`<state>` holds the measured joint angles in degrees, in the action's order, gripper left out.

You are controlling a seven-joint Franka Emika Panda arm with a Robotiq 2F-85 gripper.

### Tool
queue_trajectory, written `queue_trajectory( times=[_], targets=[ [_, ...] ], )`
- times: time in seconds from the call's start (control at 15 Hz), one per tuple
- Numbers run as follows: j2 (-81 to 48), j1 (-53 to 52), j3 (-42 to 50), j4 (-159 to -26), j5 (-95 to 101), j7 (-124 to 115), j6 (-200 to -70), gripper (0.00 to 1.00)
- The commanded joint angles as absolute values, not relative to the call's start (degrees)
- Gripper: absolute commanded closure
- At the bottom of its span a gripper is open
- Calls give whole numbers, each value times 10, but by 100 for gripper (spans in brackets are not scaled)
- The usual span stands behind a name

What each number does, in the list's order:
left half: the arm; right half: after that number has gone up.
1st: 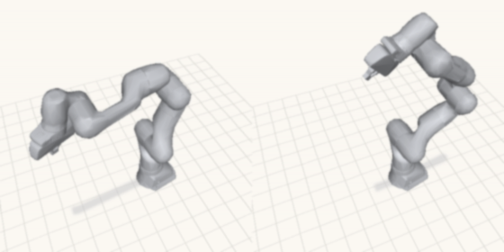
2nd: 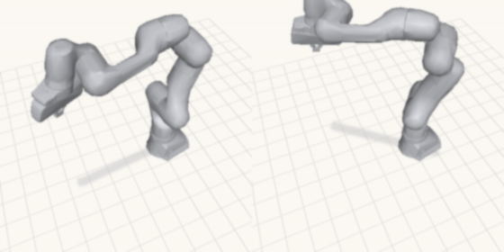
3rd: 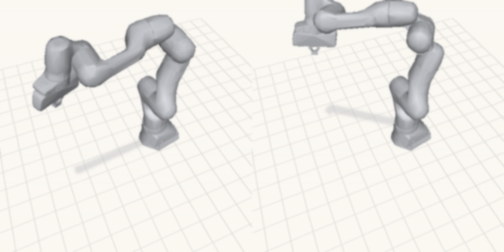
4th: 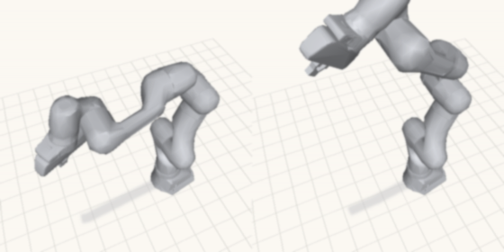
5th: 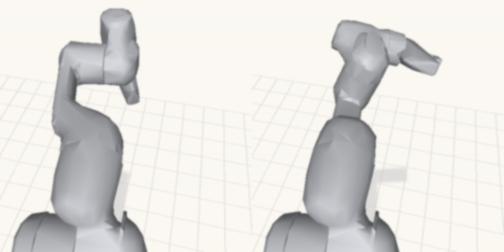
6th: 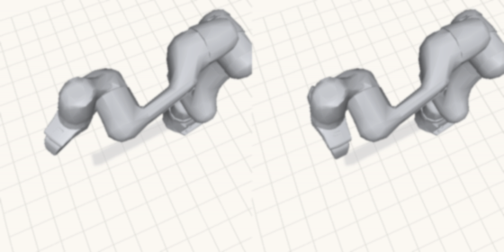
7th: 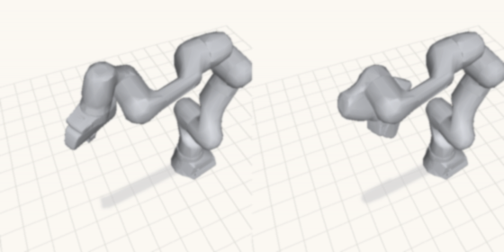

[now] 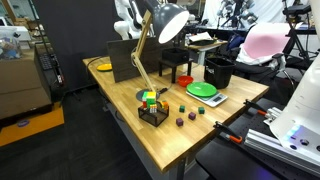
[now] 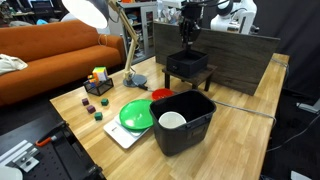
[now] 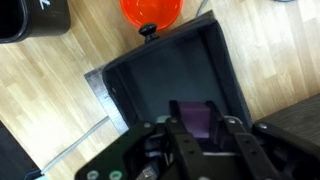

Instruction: Move the purple block from the basket to the table

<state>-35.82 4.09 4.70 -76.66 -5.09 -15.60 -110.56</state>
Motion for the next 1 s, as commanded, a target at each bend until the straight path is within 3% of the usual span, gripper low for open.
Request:
queue_trajectory(
  times=[0.0, 0.93],
  targets=[
    [-312, 38, 46, -819, -51, -151, -1104, 93],
    [-154, 0, 24, -1032, -67, -165, -1109, 93]
  ],
)
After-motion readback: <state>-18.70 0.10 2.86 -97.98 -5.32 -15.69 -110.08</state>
